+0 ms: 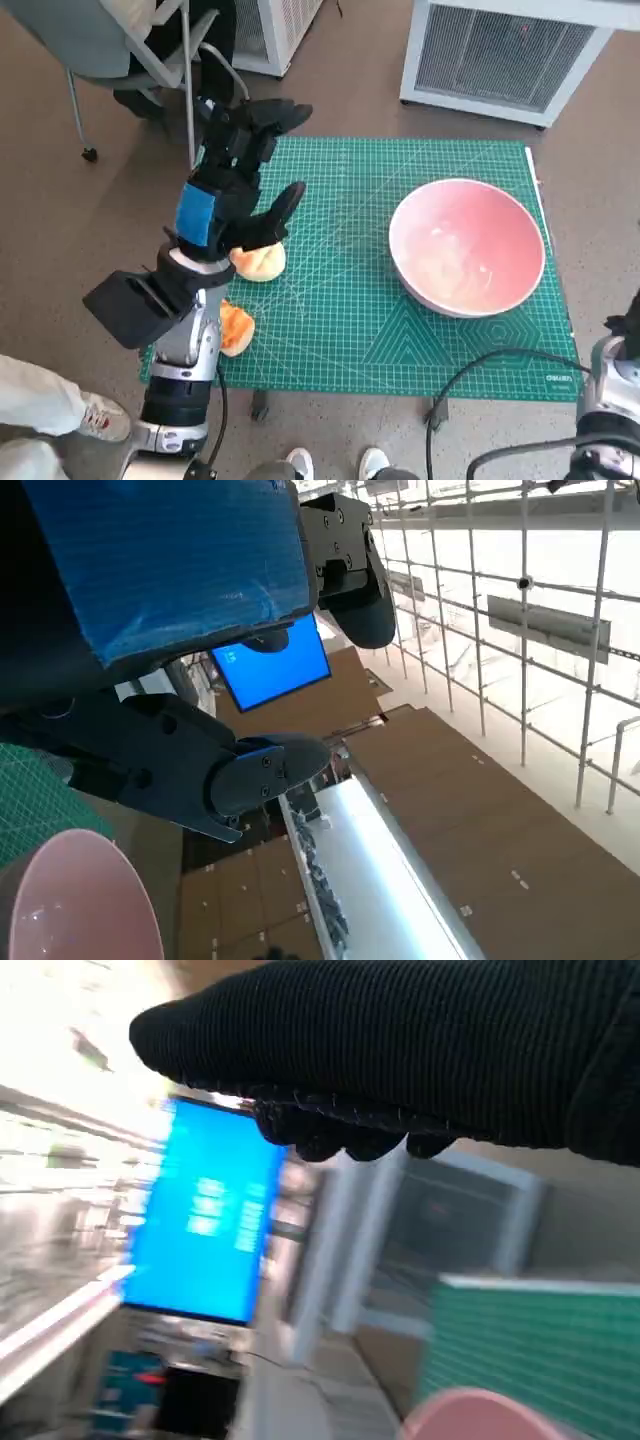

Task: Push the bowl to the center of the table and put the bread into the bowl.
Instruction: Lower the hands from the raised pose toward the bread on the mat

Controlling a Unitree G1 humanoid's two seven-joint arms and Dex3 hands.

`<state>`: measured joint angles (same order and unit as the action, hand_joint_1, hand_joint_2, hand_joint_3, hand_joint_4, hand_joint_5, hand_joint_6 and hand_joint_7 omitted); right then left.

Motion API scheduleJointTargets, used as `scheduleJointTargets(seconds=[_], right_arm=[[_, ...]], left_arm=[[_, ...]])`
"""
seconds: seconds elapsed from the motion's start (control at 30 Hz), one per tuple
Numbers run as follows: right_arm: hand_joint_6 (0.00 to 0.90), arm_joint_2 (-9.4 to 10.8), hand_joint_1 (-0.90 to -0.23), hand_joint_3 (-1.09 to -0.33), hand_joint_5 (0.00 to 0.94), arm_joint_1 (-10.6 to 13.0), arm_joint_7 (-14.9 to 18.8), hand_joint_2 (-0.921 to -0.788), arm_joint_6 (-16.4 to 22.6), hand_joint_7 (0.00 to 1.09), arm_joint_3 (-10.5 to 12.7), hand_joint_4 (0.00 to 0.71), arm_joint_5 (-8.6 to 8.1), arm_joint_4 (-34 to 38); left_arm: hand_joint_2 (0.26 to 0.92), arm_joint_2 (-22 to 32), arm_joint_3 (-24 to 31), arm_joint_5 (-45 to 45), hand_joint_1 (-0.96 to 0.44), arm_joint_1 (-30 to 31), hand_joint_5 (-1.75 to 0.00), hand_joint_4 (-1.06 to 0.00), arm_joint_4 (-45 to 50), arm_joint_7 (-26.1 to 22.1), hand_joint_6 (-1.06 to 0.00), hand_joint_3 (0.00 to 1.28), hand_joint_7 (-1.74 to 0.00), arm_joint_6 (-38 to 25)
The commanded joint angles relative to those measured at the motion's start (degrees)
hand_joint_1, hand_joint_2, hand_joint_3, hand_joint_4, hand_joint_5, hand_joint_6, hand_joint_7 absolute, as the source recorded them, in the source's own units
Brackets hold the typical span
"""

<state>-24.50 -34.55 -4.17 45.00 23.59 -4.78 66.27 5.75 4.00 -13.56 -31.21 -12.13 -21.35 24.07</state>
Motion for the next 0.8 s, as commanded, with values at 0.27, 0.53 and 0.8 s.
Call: scheduleJointTargets(seconds=[0.27, 0.53, 0.8], right_arm=[[0.118, 4.3, -0.521, -0.783, 0.005, -2.8, 0.1, -0.921, -8.9, 0.39, -1.5, 0.243, -0.97, 6.2], [0.116, 6.9, -0.515, -0.793, 0.012, -4.7, 0.0, -0.921, -12.8, 0.4, -3.3, 0.263, -0.43, 7.6], [0.124, 9.8, -0.515, -0.806, 0.021, -7.1, 1.6, -0.921, -16.0, 0.42, -4.0, 0.289, -0.86, 8.3]], left_arm=[[0.765, 1.3, 0.8, -0.6, -0.29, -0.2, -0.82, 0.0, 0.5, -0.7, 0.0, 0.65, -1.04, -0.3], [0.764, 1.9, 1.1, -0.3, -0.29, 0.3, -0.83, 0.0, 1.6, -0.5, 0.0, 0.65, -1.05, -0.4], [0.763, 2.7, 1.3, -0.1, -0.29, 1.2, -0.84, 0.0, 3.0, -0.2, 0.0, 0.65, -1.05, -0.5]])
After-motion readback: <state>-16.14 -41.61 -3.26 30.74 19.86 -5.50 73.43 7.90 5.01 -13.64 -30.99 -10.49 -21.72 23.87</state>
